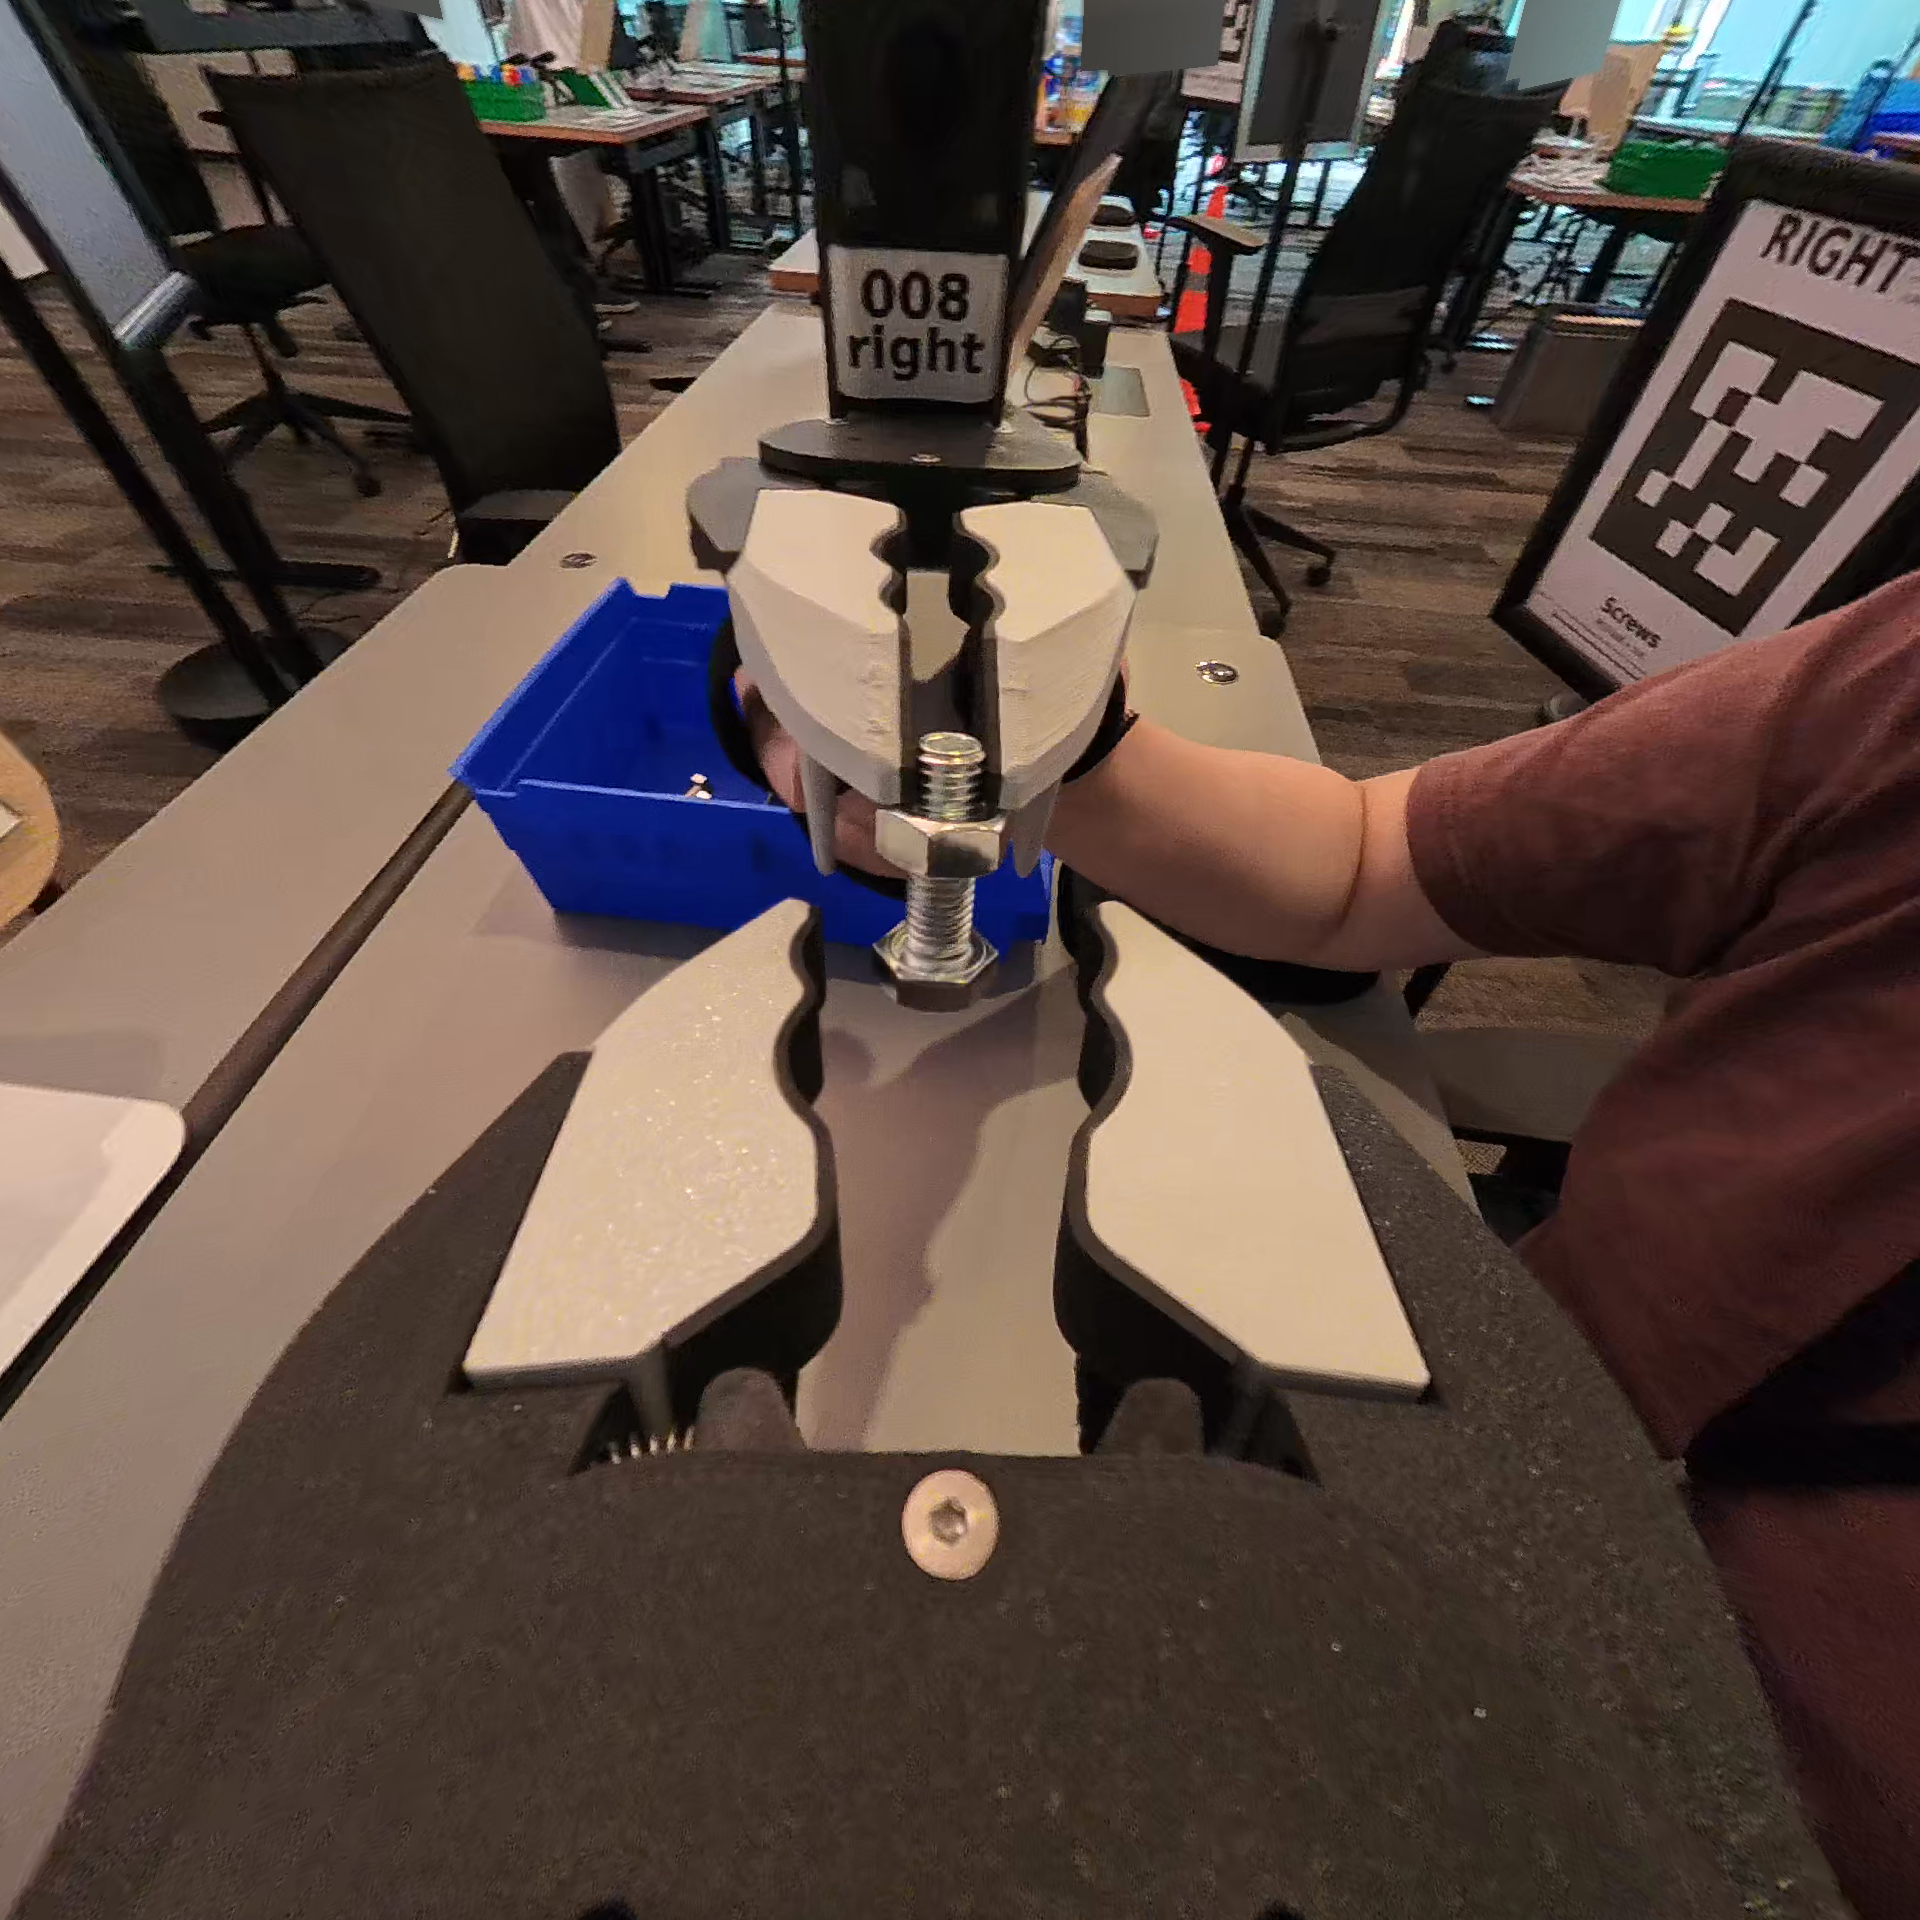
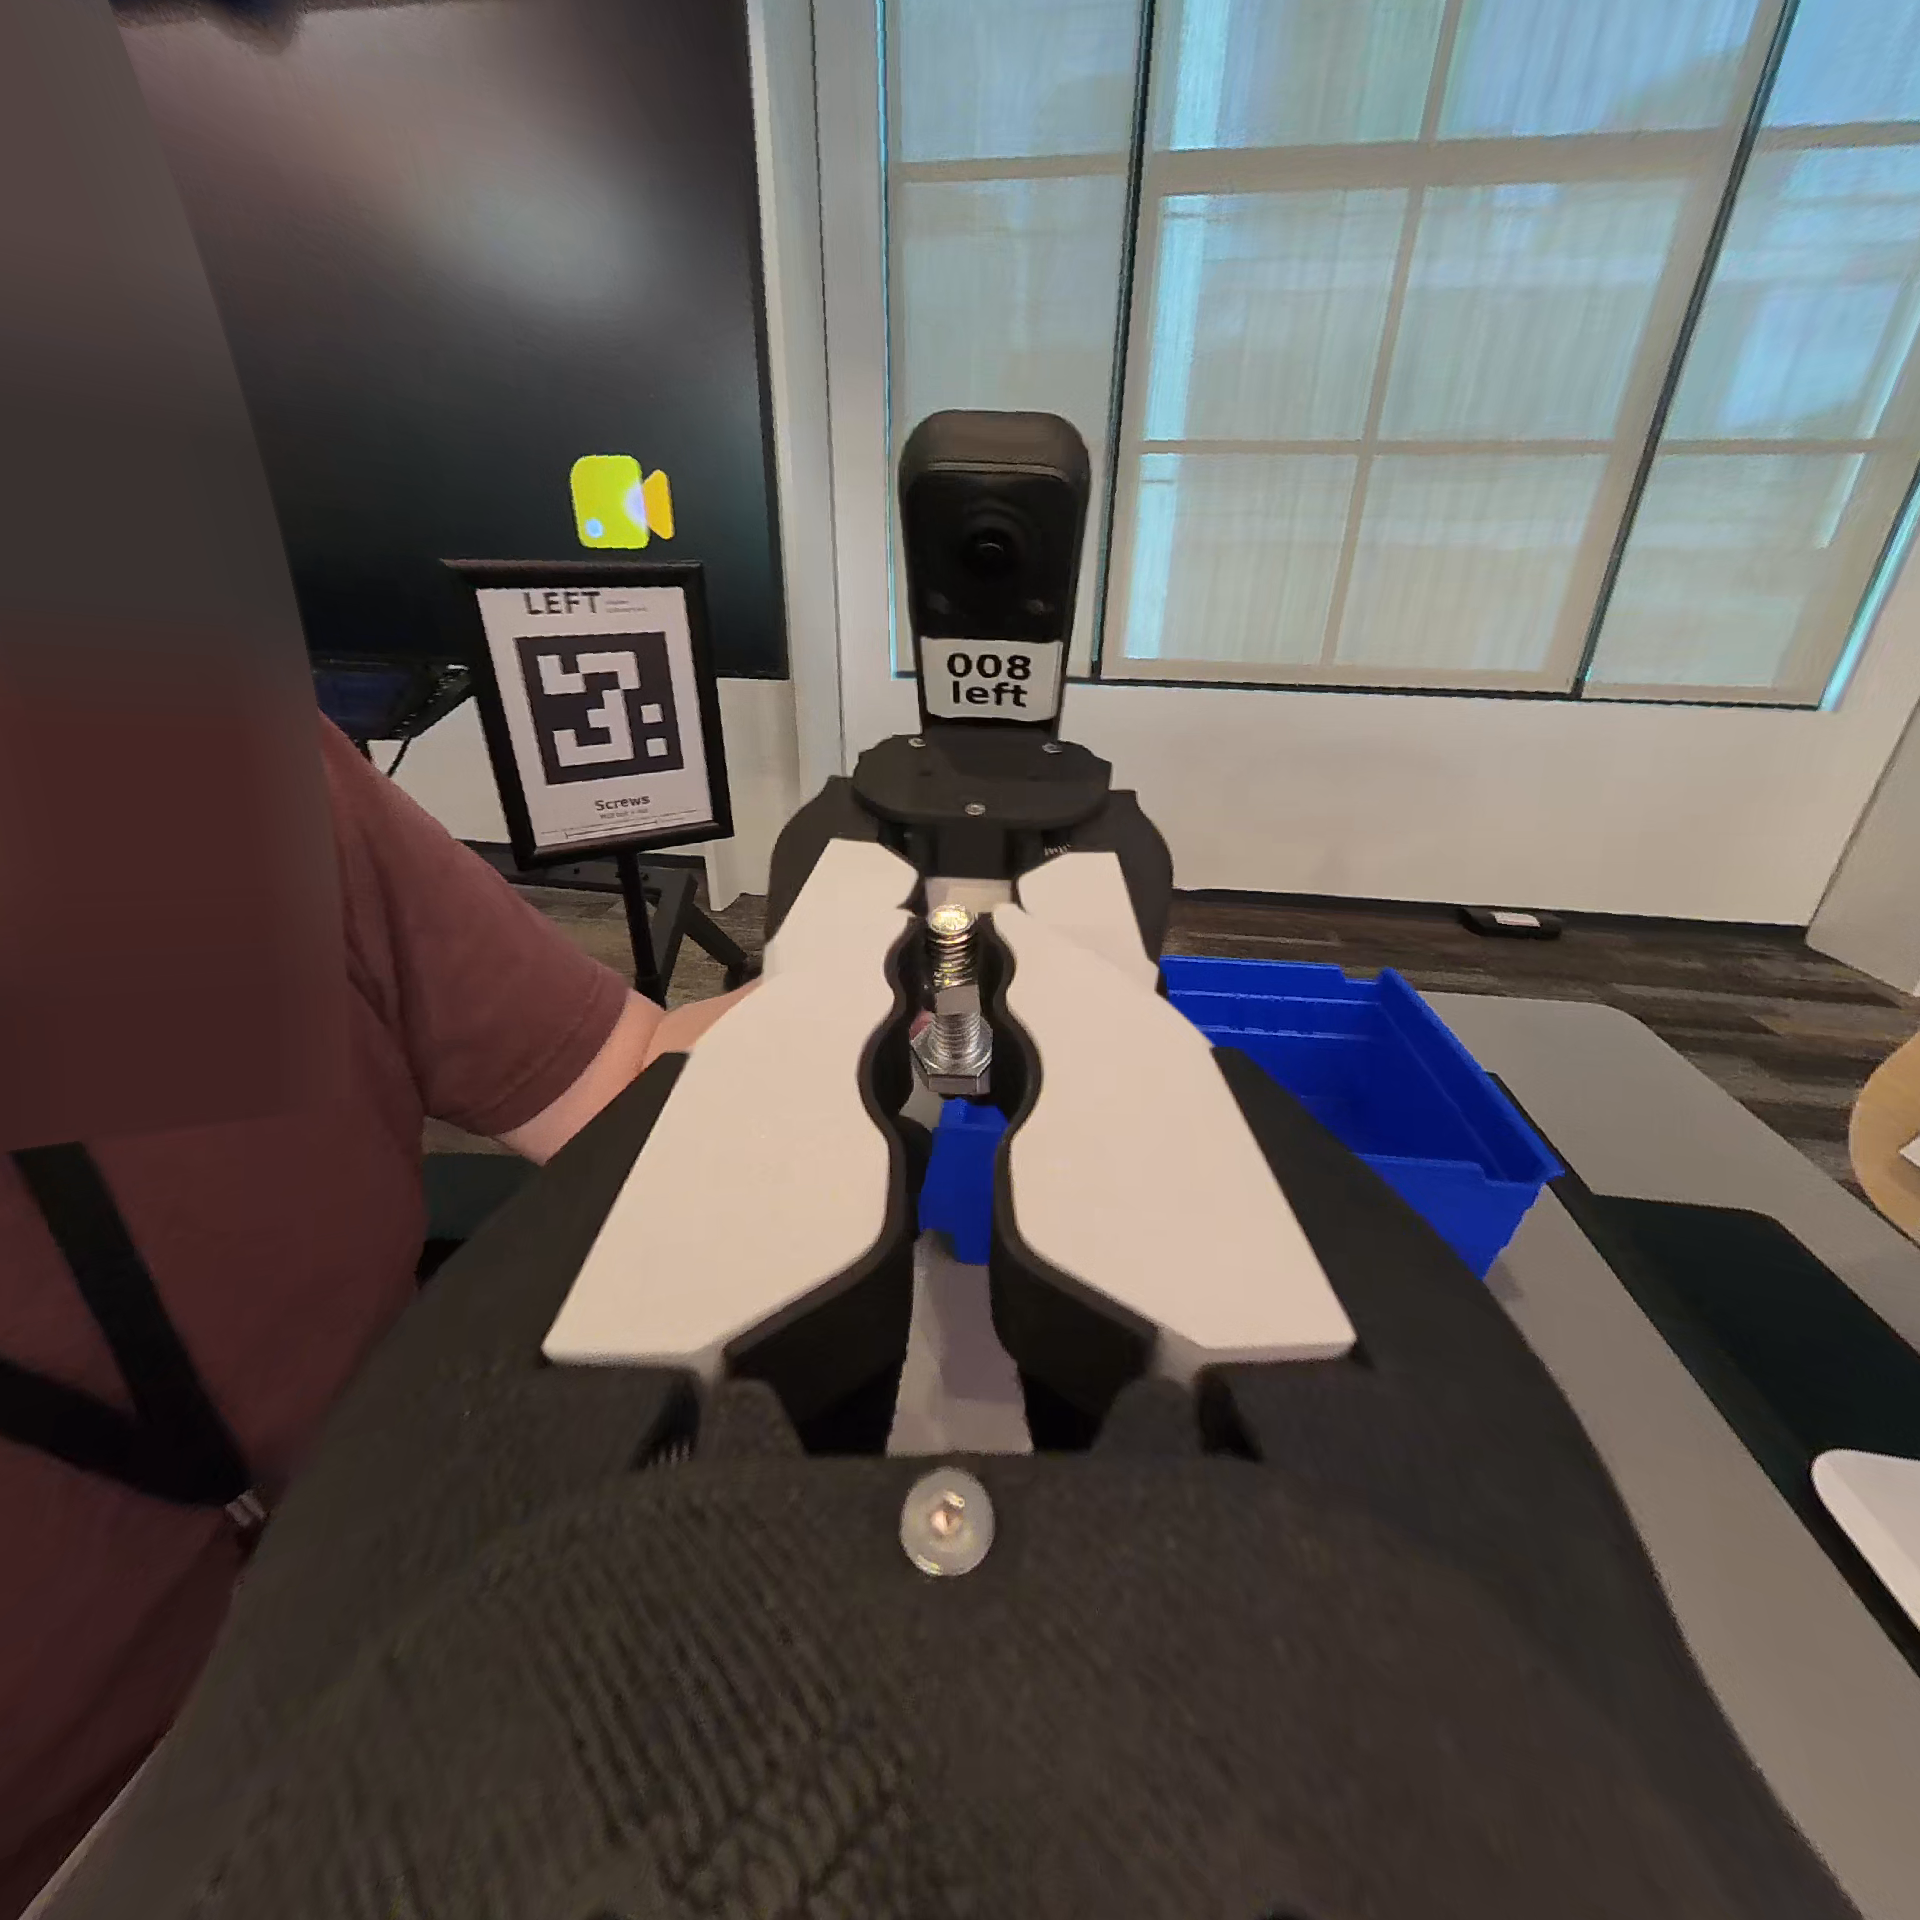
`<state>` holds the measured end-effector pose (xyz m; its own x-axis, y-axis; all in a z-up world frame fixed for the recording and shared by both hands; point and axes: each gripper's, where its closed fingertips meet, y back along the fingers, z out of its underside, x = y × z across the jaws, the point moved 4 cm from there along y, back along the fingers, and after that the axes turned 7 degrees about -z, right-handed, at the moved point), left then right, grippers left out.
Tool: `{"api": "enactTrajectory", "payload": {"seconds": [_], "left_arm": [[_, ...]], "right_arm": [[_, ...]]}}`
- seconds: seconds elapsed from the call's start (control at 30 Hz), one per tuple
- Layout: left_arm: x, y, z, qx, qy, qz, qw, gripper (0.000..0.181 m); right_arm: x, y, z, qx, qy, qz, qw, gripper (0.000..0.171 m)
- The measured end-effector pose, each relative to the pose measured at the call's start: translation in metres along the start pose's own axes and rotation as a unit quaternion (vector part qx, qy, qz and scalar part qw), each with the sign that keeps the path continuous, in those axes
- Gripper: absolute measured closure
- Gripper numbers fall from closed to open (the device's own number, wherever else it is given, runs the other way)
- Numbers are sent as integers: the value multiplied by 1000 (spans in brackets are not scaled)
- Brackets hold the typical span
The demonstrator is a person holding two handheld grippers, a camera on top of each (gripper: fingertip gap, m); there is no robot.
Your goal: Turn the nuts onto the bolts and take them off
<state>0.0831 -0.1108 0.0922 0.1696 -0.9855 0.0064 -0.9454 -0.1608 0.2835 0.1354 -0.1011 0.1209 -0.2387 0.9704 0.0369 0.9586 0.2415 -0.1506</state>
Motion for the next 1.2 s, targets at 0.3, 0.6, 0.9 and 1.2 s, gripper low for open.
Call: {"api": "enactTrajectory", "payload": {"seconds": [0.3, 0.6, 0.9, 1.2], "left_arm": [[7, -8, 3, 2, -20, 28, 999, 145], [14, -10, 4, 0, -14, 57, 998, 154], [23, -11, 4, 1, -16, 90, 996, 161], [24, -13, 3, 2, -32, 79, 996, 165]], "right_arm": [[-8, 0, 2, 3, 2, -47, 999, 161], [-13, 0, 2, 11, 6, -75, 997, 161], [-19, 0, 2, 19, 9, -103, 994, 161], [-19, 2, 2, 21, 6, -108, 994, 161]]}}
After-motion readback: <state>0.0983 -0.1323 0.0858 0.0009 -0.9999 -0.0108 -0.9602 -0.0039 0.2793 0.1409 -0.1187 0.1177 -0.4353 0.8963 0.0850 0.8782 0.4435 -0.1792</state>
